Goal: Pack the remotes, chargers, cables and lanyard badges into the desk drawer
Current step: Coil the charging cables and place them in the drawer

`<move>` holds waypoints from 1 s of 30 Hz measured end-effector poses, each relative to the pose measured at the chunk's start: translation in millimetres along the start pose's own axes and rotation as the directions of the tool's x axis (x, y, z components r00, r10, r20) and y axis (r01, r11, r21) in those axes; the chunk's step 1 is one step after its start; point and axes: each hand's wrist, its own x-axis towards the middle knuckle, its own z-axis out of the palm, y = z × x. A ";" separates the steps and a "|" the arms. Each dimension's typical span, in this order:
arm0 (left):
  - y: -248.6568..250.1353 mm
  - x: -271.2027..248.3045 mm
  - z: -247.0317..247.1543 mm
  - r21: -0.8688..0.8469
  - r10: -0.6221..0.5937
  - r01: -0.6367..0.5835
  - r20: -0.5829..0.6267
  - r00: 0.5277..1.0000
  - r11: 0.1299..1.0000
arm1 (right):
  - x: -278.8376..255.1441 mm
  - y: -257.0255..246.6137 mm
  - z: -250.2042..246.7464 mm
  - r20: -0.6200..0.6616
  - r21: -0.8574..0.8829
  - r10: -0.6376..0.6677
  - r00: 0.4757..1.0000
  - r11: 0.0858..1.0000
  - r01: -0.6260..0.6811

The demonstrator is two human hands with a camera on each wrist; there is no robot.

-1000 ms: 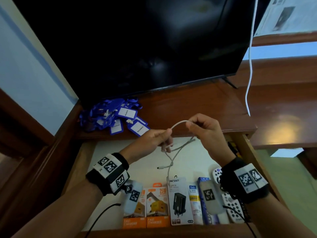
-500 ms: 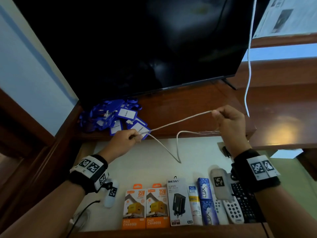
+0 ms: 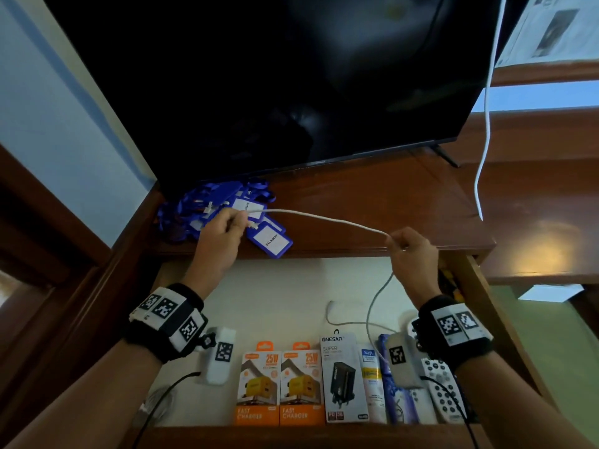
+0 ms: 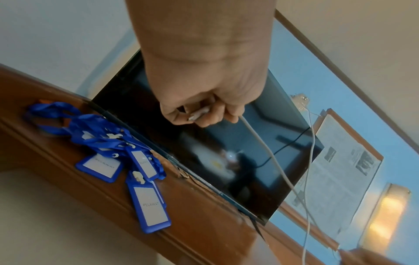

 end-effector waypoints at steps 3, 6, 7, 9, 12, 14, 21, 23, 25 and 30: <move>13.8 -10.6 7.3 -0.094 0.006 0.000 0.060 0.998 0.996 | -4.7 -7.6 8.4 0.105 -0.147 -0.041 0.994 0.988 0.056; 31.7 -25.0 18.3 -0.126 0.019 0.008 0.208 0.978 0.992 | -21.5 -32.6 15.0 0.209 -0.086 -0.167 0.964 0.978 0.189; 37.6 -29.7 21.9 -0.133 0.017 0.017 0.252 0.968 0.991 | -28.6 -41.8 17.8 0.248 -0.001 -0.230 0.941 0.971 0.238; 48.4 -36.5 27.8 -0.178 -0.002 0.060 0.308 0.951 0.982 | -40.8 -57.5 25.1 0.350 0.169 -0.317 0.882 0.947 0.273; 56.1 -40.9 30.4 -0.272 -0.024 0.117 0.322 0.947 0.955 | -49.2 -65.4 37.5 0.498 0.370 -0.303 0.813 0.922 0.118; 54.2 -41.2 26.6 -0.345 -0.047 0.157 0.307 0.951 0.925 | -53.1 -64.7 40.5 0.570 0.514 -0.271 0.776 0.854 -0.080; 29.5 -35.0 -5.2 -0.688 -0.297 0.312 0.146 0.944 0.655 | -43.1 -33.8 46.8 0.544 0.616 -0.166 0.823 0.744 -0.257; 22.8 -32.5 -19.4 -0.772 -0.349 0.311 0.124 0.929 0.554 | -41.7 -28.5 48.1 0.522 0.612 -0.145 0.841 0.750 -0.251; 16.1 -30.9 -30.1 -0.809 -0.363 0.295 0.109 0.926 0.508 | -44.0 -28.2 51.9 0.492 0.595 -0.141 0.859 0.775 -0.214; 7.5 -27.4 -34.6 -0.811 -0.358 0.265 0.074 0.931 0.521 | -55.0 -49.0 64.1 0.438 0.429 -0.152 0.886 0.902 -0.057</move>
